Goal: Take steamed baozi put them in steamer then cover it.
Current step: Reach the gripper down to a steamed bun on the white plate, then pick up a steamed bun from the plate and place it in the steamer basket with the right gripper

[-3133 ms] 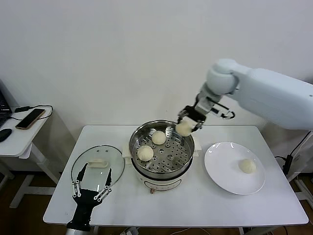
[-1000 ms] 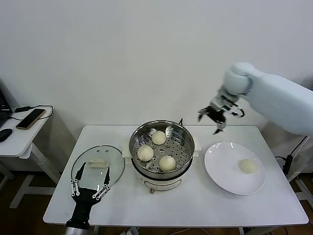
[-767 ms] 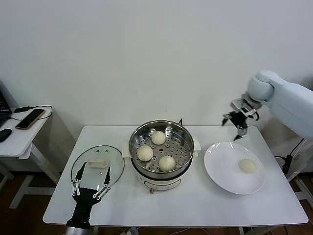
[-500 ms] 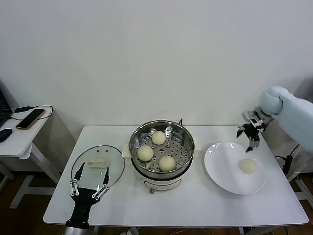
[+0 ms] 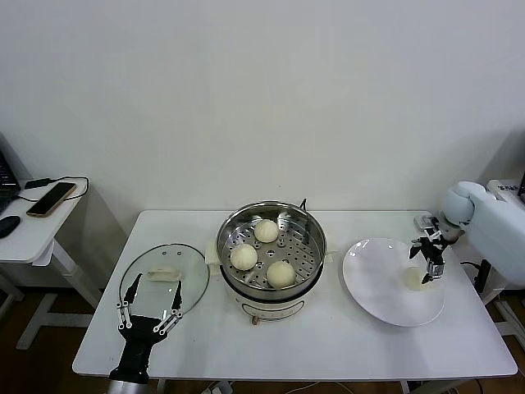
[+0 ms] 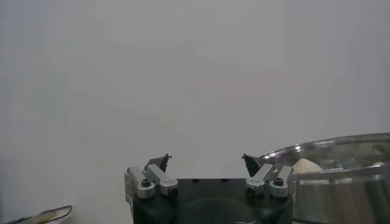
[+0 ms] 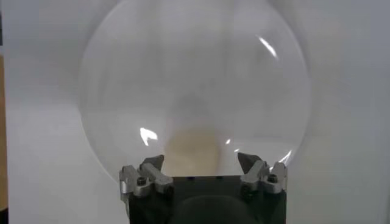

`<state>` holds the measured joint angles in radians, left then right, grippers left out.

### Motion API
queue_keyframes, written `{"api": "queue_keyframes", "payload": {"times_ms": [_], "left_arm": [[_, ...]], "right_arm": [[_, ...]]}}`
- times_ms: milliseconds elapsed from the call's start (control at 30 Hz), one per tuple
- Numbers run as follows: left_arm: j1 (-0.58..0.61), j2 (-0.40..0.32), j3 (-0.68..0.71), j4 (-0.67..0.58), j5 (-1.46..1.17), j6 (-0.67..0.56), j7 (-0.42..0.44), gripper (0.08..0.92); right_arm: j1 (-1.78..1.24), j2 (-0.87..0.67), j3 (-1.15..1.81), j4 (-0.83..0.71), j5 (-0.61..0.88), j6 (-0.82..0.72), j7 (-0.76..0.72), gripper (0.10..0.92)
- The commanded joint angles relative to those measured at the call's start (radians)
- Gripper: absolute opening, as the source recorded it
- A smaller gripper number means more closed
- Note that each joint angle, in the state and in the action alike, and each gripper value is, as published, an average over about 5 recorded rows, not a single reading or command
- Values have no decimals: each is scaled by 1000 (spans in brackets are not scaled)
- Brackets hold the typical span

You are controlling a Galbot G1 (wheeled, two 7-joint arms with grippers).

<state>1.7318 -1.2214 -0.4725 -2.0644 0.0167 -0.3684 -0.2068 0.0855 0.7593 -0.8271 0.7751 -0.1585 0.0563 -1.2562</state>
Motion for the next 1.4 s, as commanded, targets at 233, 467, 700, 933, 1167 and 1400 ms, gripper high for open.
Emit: {"api": "queue_keyframes", "payload": {"times_ms": [233,467,700,933,1167,1400], "left_arm": [[-1,-1,-14,-3,-6,1,0,823],[-2,-2,-24,-7,-9,3,1,823],[-5,-1,-21,-13,-10,6,0,823],[-13,3,-12,-20,-10,13,1,823],[-17,13,-4,-26,-10,13,0,823],[-21,28,11,-26,-10,6,-2,823]], "right_arm": [[-72,37,88,-79,-47,2,35,822],[-93,33,117,-75,-52,3,34,776],[-22,-5,75,1,-28,-2,21,700],[225,-43,-123,182,102,-43,-90,666],[606,55,-488,308,504,-173,-133,662],[796,256,-658,399,732,-250,-84,654]]}}
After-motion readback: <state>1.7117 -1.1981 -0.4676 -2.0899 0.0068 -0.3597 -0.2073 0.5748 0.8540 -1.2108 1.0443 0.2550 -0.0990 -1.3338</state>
